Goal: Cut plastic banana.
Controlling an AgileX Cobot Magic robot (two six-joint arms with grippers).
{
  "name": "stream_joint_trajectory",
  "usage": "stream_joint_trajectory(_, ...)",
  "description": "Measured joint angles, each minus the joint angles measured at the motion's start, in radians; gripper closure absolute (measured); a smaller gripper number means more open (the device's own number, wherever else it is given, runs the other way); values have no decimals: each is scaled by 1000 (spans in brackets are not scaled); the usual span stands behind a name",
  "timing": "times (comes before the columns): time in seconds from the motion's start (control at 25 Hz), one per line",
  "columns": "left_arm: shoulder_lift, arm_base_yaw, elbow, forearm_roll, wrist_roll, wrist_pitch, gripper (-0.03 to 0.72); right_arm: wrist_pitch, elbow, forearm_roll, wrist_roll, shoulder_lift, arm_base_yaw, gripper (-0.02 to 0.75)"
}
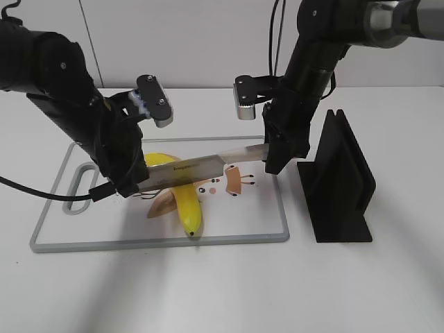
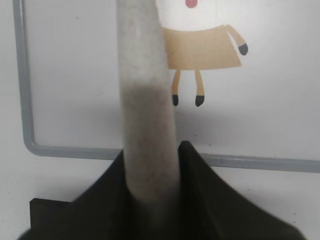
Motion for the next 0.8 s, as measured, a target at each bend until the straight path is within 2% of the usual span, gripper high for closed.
stream_joint_trajectory(0.56, -158, 1, -233, 43, -10, 314, 682, 16, 16, -6, 12, -244, 5, 556)
stream_joint_trajectory(0.8, -170, 1, -254, 53, -10, 345, 682, 18, 16, 4, 16, -257, 5, 556)
